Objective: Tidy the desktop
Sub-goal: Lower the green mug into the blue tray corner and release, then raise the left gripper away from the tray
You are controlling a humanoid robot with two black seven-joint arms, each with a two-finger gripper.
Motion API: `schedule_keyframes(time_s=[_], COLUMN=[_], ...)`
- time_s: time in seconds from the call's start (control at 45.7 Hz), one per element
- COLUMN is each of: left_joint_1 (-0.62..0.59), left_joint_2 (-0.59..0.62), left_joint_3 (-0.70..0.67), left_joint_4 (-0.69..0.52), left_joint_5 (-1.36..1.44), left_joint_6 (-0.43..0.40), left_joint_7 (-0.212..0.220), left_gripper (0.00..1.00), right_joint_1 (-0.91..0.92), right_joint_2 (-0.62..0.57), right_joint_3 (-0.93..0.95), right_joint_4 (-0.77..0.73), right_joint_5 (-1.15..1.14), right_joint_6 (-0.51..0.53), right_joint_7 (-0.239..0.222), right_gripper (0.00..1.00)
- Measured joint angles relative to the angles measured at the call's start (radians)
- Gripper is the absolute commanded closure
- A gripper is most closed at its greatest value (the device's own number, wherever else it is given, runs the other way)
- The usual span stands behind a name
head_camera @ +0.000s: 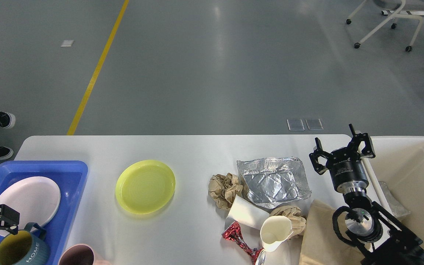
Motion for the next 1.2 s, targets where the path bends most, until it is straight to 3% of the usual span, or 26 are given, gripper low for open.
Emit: schedule_keyframes(time_s=[0.306, 0.612, 0.897, 1.028, 1.203], left_joint_1=[-0.415, -0.791, -1.125, -1.214, -1.235], left_joint_2=[-0.209, -0.514, -0.674, -0.731, -0.751], left_joint_3=[0.255, 0.351, 0.352, 0.352, 0.351], left_joint_4=[-0.046, -0.267, -0.502, -0.555, -0.561], left_joint_5=[-0.171, -0.436, -0.596, -0.632, -0.663], left_joint_6=[-0.172, -0.182, -0.186, -0.210, -0.244], left_joint_7=[0.002, 0.006, 0.008, 0.007, 0.006], left_gripper=[0.05, 0.05, 0.05, 0.05, 0.05], right_joint_1=[0.000, 0.000, 0.000, 0.000, 0.000], right_joint_2=[0.000, -0.001, -0.001, -0.001, -0.001], right_joint_3=[0.000, 0.000, 0.000, 0.000, 0.000], right_joint_4=[0.000, 0.000, 0.000, 0.000, 0.000], right_joint_5=[0.000, 0.000, 0.000, 0.000, 0.000], right_joint_6=[0.000, 0.000, 0.000, 0.000, 0.000], right_joint_7=[0.000, 0.000, 0.000, 0.000, 0.000], right_gripper=[0.00, 0.00, 0.00, 0.00, 0.00])
